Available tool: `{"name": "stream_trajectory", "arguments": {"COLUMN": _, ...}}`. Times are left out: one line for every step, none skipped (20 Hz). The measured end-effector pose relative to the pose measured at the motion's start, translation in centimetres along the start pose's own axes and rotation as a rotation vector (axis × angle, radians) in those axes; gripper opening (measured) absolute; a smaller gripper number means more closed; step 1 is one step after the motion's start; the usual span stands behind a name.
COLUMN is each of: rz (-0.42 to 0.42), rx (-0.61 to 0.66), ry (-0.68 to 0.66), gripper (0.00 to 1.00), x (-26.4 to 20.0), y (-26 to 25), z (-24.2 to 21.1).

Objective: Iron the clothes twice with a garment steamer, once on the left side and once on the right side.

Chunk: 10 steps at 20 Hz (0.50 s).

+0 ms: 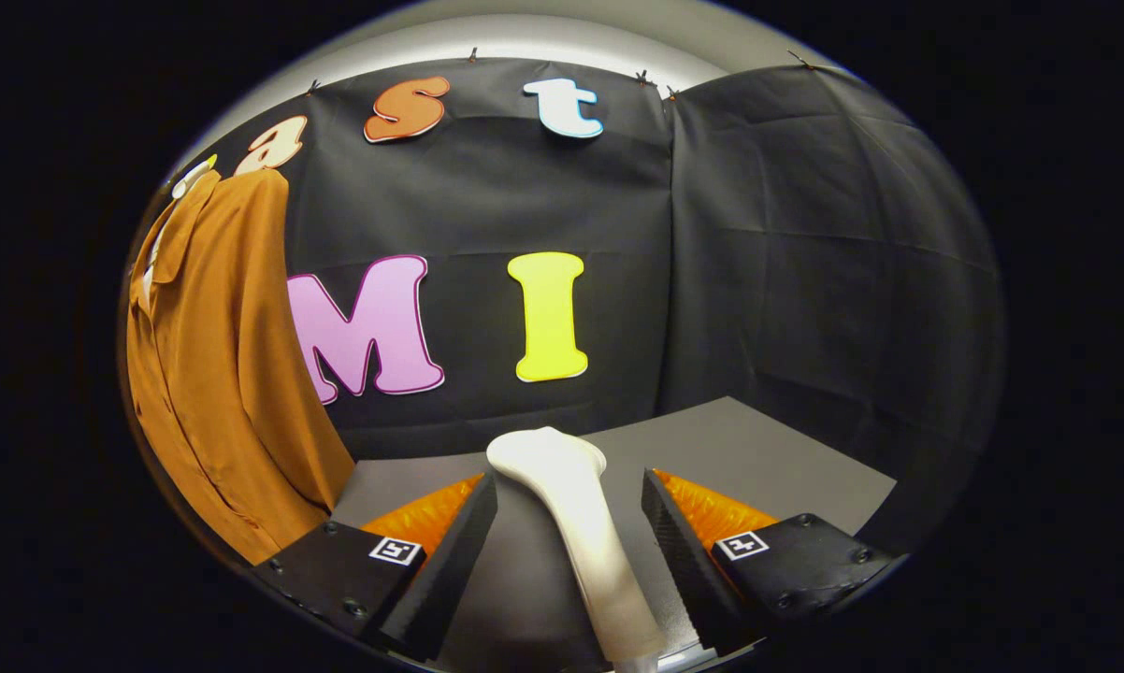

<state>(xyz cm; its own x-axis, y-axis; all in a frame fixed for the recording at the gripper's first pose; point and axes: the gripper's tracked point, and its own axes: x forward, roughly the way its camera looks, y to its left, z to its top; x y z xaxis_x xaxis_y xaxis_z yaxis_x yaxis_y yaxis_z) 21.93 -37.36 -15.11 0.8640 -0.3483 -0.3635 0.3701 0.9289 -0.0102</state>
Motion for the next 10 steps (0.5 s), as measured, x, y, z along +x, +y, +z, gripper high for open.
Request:
{"name": "stream_trajectory", "arguments": {"rz": 0.005, "rx": -0.003, "ry": 0.02, "gripper": 0.98, "x": 0.7, "y": -0.2, "z": -0.3}}
{"name": "stream_trajectory", "arguments": {"rz": 0.008, "rx": -0.009, "ry": 0.043, "gripper": 0.98, "x": 1.3, "y": -0.3, "z": -0.9}}
{"name": "stream_trajectory", "arguments": {"rz": 0.011, "rx": -0.012, "ry": 0.069, "gripper": 0.98, "x": 1.8, "y": -0.4, "z": -1.6}}
{"name": "stream_trajectory", "arguments": {"rz": 0.012, "rx": -0.015, "ry": 0.094, "gripper": 0.98, "x": 2.1, "y": -0.6, "z": -2.1}}
{"name": "stream_trajectory", "arguments": {"rz": 0.012, "rx": -0.018, "ry": 0.119, "gripper": 0.98, "x": 2.6, "y": -0.7, "z": -2.6}}
{"name": "stream_trajectory", "arguments": {"rz": 0.014, "rx": -0.013, "ry": 0.148, "gripper": 0.98, "x": 2.9, "y": -0.7, "z": -3.0}}
{"name": "stream_trajectory", "arguments": {"rz": 0.019, "rx": -0.01, "ry": 0.173, "gripper": 0.98, "x": 3.1, "y": -0.7, "z": -3.6}}
{"name": "stream_trajectory", "arguments": {"rz": 0.023, "rx": -0.009, "ry": 0.198, "gripper": 0.98, "x": 3.2, "y": -0.7, "z": -4.1}}
{"name": "stream_trajectory", "arguments": {"rz": 0.016, "rx": -0.013, "ry": 0.223, "gripper": 0.96, "x": 3.3, "y": -1.0, "z": -4.7}}
{"name": "stream_trajectory", "arguments": {"rz": 0.007, "rx": -0.017, "ry": 0.254, "gripper": 0.94, "x": 3.3, "y": -1.2, "z": -5.3}}
